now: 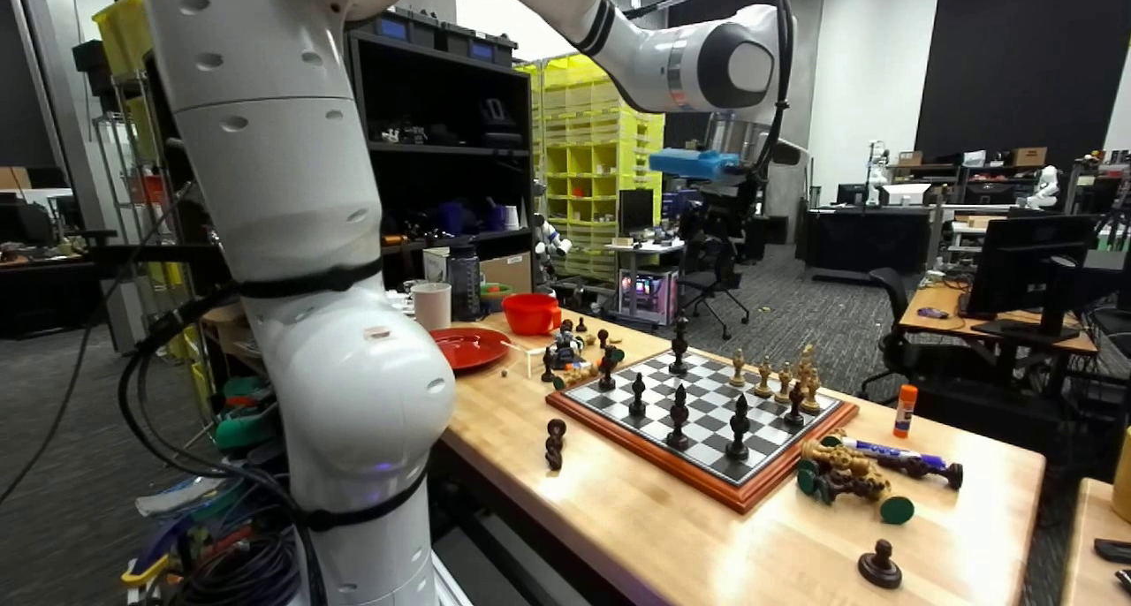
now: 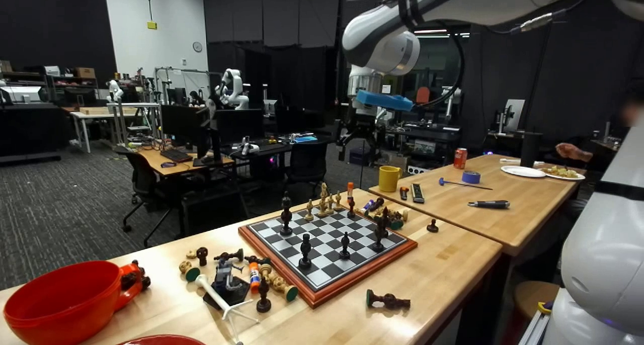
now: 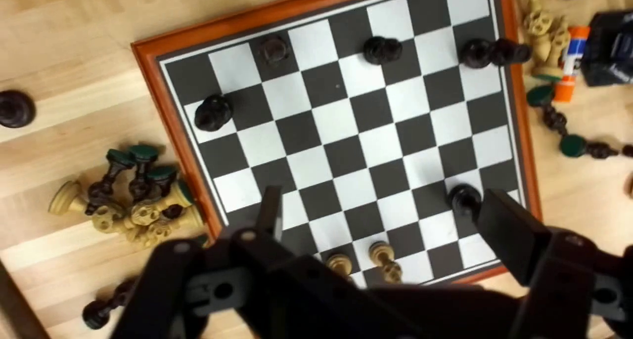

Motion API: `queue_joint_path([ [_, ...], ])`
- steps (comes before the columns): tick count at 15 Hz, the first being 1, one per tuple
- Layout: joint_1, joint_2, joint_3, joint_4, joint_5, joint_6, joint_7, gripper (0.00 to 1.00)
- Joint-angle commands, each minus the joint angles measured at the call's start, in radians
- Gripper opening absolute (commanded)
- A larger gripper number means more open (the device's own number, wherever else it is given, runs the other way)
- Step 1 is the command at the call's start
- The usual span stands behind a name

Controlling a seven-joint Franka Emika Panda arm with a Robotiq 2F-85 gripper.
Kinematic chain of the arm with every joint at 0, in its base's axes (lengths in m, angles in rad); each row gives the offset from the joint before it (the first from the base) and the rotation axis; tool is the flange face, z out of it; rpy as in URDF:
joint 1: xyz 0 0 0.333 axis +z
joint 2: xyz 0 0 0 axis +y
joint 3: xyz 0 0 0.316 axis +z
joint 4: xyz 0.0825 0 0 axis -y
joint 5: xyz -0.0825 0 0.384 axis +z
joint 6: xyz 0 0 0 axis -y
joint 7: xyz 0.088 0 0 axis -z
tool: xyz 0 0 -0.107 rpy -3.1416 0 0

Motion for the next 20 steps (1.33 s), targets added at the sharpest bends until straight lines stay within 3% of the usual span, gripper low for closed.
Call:
queue_joint_path([
  [1, -0.046, 0.144, -0.040, 0.134, 0.044, -0.016, 0.097, 1.00],
  [9, -0.124, 0.347, -0.130, 0.265, 0.107, -0.003, 0.327, 1.00],
  [10, -0.114, 0.315, -0.120, 0.227, 0.082, 0.001, 0.267, 1.00],
  [20, -0.119, 0.377, -0.132, 0.283, 0.084, -0.052, 0.321, 1.00],
])
